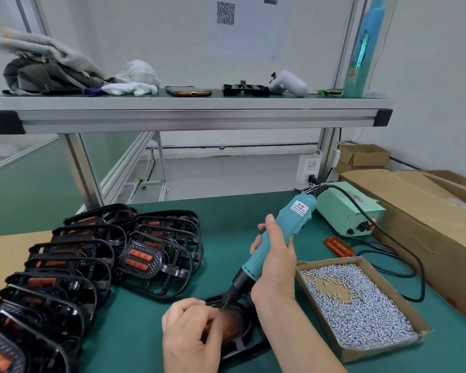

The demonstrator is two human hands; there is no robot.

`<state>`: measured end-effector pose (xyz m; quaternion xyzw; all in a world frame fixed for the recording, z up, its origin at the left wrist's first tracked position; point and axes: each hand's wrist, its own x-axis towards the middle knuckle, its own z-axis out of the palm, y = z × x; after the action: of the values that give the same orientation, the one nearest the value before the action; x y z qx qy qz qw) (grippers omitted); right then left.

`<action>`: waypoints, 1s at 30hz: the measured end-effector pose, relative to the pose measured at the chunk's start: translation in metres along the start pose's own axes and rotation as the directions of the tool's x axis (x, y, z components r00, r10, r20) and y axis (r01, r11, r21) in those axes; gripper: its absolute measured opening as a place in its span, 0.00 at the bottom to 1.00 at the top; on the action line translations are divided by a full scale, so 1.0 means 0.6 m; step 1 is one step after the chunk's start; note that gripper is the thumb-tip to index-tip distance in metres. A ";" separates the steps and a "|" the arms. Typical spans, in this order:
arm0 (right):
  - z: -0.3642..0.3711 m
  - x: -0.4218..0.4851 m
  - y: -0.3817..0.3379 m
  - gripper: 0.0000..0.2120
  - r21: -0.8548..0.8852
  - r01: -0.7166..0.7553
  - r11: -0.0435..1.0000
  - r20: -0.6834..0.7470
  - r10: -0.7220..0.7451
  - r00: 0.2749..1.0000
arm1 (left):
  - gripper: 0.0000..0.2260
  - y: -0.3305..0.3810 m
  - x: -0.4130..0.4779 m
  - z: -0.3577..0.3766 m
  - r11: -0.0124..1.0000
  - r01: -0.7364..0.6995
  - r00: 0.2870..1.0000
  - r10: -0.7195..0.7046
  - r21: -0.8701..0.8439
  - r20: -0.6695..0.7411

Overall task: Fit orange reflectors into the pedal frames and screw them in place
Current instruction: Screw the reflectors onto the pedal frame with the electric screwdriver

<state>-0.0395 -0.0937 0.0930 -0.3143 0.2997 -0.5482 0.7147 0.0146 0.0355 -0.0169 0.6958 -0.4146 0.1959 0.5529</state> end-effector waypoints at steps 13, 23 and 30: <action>-0.003 0.006 0.006 0.10 -0.054 -0.042 0.998 -0.127 0.035 0.991 | 0.06 0.009 0.003 0.000 1.000 -0.006 0.999 0.006 0.010 -0.034; -0.012 0.007 0.011 0.07 -0.057 -0.056 0.997 -0.121 0.049 0.991 | 0.05 0.038 0.008 -0.014 0.976 0.206 0.975 -0.199 -0.072 0.098; -0.008 0.006 0.019 0.08 -0.084 -0.072 0.994 -0.093 0.064 0.994 | 0.05 0.036 0.006 -0.017 0.985 0.149 0.986 -0.142 -0.084 0.082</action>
<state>-0.0359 -0.0957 0.0810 -0.3098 0.3658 -0.5237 0.7042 0.0017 0.0428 0.0021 0.7055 -0.3916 0.1096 0.5804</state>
